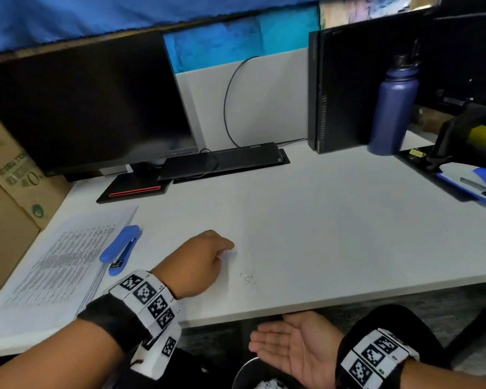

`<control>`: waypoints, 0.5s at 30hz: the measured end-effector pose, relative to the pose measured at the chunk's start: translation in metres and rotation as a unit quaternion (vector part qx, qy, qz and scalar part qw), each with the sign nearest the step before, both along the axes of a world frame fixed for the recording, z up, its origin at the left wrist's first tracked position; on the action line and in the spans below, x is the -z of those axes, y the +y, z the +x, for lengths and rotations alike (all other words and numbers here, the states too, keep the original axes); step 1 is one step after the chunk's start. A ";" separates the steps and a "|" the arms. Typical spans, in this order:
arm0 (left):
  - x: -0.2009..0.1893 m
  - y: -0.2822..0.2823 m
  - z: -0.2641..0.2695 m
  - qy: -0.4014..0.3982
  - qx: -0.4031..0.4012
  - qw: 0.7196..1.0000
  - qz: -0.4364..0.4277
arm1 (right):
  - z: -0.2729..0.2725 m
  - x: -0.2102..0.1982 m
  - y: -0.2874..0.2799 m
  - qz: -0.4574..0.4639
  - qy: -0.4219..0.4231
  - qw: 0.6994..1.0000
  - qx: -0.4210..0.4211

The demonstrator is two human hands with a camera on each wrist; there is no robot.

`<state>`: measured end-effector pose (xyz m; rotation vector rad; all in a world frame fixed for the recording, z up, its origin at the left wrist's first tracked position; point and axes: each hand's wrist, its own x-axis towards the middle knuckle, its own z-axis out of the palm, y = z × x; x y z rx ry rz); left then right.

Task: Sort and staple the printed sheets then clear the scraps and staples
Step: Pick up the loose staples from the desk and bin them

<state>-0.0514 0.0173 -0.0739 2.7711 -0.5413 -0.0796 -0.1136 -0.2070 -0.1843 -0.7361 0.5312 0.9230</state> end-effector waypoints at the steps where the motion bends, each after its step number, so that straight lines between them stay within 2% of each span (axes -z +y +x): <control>1: 0.002 -0.001 0.001 0.020 -0.016 1.000 0.016 | -0.001 0.001 0.005 0.001 0.005 1.000 0.008; 4: 0.010 -0.017 -0.002 0.060 0.014 0.998 0.030 | -0.001 -0.003 0.019 0.010 0.013 0.999 0.048; 8: 0.021 -0.038 -0.017 0.025 0.046 0.997 0.050 | -0.001 -0.009 0.032 0.065 0.025 0.989 0.127; 11: 0.030 -0.049 -0.045 -0.010 0.062 0.995 0.076 | -0.006 -0.015 0.035 0.109 -0.003 0.978 0.176; 15: 0.033 -0.060 -0.078 -0.001 0.092 0.995 0.041 | -0.010 -0.018 0.039 0.169 -0.014 0.960 0.224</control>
